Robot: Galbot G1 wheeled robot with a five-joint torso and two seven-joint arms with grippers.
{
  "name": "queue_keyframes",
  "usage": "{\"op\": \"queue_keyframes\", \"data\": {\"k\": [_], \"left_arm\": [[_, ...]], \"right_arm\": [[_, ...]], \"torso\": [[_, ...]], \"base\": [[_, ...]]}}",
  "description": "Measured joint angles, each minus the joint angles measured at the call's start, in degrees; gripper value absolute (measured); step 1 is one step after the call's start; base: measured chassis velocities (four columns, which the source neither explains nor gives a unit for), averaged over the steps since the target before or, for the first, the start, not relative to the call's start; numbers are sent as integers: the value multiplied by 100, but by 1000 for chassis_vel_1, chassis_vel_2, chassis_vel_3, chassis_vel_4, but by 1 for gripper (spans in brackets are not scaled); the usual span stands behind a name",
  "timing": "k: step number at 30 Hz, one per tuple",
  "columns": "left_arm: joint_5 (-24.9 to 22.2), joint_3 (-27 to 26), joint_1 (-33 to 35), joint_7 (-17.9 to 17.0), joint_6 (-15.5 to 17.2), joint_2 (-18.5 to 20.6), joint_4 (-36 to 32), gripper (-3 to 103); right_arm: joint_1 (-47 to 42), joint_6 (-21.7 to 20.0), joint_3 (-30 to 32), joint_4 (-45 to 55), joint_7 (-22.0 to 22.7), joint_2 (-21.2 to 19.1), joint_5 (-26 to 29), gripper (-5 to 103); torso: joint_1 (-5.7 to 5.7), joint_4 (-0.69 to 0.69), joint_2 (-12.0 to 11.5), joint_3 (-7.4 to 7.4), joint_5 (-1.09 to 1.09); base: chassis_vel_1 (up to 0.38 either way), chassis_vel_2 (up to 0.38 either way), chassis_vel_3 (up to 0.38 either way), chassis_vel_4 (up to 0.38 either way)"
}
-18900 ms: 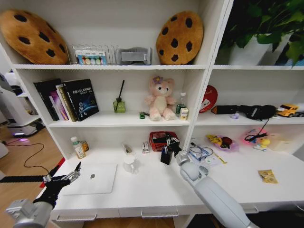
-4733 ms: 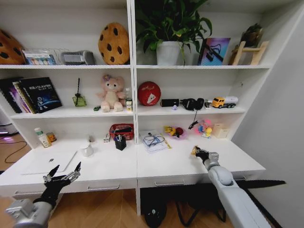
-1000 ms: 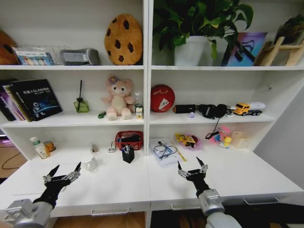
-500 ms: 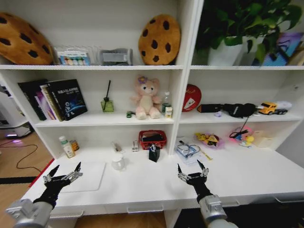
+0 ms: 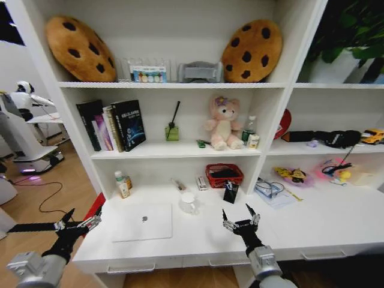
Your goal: Organize the objects on the table.
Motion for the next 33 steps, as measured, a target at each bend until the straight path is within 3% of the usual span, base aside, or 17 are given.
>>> {"op": "queue_keyframes", "data": {"k": [7,16,33], "left_arm": [[0,2,0,3,0,-1,-1,100],[0,2,0,6,0,-1,-1,100],[0,0,0,8,1,-1,-1,100]], "right_arm": [[-29,143,95,-28,268,-76,148,100],[-112,161,98,62,289,-86,219,100],[-277,207,99,184,270,-13,151,100]], "torso": [[2,0,-2,2,4],[2,1,-2,2,2],[1,0,-1,1,3]], "base": [[-6,-7,35,6],[-6,-35,8,36],[191,-186,-191,192]]}}
